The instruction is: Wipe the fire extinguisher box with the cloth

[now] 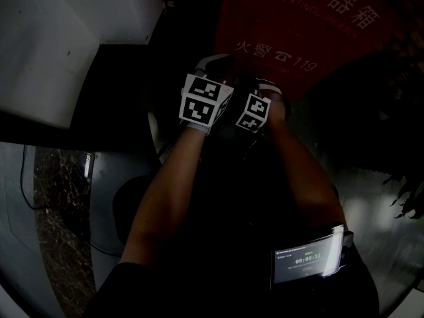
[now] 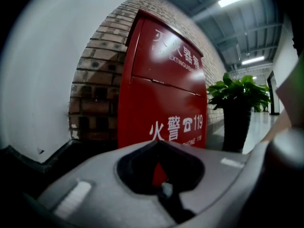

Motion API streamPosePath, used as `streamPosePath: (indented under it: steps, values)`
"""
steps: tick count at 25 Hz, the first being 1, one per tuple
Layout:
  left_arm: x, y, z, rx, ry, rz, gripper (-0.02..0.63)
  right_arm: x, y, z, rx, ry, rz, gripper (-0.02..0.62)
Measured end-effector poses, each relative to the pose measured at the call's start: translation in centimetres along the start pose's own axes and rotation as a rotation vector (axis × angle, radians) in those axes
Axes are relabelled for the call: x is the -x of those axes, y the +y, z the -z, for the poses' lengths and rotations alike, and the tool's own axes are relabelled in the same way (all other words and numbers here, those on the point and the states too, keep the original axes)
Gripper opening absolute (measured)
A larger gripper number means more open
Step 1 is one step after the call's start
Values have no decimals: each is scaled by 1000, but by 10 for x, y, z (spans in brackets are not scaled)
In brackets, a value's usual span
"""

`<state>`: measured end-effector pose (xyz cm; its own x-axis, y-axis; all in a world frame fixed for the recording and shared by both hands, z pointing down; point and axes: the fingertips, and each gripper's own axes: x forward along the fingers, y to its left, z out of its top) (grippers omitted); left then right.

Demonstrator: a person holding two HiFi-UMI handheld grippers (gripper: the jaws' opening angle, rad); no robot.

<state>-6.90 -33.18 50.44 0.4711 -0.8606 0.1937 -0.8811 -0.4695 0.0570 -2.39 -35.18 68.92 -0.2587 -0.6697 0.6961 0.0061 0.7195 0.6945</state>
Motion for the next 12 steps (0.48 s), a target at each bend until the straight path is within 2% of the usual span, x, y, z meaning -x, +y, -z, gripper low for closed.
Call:
streamPosePath:
  steps: [3, 5, 9, 12]
  values:
    - [7, -8, -32, -46, -51, 12, 2, 36, -26, -18, -91, -74, 48, 29]
    - [15, -13, -60, -88, -99, 10, 2, 68, -49, -29, -111, -123, 113, 29]
    - [34, -20, -97, -71, -153, 4, 1, 138, -105, -37, -128, -205, 276, 29]
    - [42, -11, -122, -67, -172, -13, 0, 192, -168, -37, -142, -248, 443, 29]
